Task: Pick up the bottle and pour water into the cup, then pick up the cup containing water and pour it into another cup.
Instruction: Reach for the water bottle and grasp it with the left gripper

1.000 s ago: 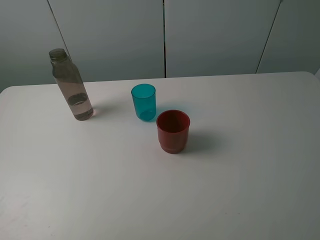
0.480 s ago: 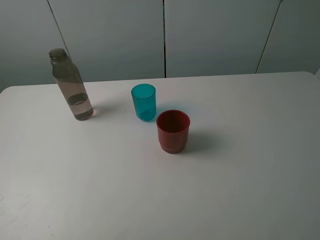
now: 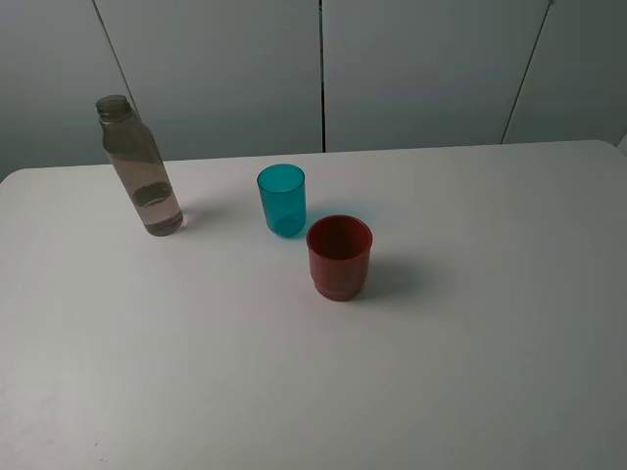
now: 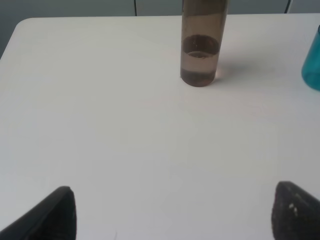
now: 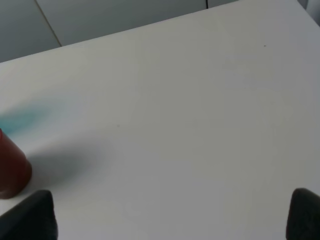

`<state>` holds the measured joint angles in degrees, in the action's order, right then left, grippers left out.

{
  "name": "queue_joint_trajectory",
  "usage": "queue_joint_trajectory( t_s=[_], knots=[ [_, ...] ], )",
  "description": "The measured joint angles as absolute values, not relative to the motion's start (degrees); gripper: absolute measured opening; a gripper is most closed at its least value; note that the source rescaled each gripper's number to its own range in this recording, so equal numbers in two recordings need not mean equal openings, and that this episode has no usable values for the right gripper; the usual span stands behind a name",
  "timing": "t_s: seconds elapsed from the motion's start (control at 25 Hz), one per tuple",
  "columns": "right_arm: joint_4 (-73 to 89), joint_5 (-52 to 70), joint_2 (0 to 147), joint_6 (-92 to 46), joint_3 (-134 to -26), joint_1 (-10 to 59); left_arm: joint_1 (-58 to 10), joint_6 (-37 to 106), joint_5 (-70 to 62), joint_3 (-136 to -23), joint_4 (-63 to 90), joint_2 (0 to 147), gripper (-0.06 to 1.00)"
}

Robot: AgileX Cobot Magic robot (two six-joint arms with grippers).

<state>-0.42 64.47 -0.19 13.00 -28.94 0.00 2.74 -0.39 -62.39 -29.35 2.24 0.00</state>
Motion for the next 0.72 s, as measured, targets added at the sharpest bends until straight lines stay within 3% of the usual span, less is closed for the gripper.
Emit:
queue_joint_trajectory(
  t_s=[0.52,0.72],
  knots=[
    [-0.4,64.5,-0.2,13.0,-28.9,0.0,2.7,0.0,-60.9,-29.7,4.3,0.2,1.00],
    [-0.4,64.5,-0.2,13.0,-28.9,0.0,2.7,0.4,-41.3,-31.3,0.0,9.4,1.00]
  ],
)
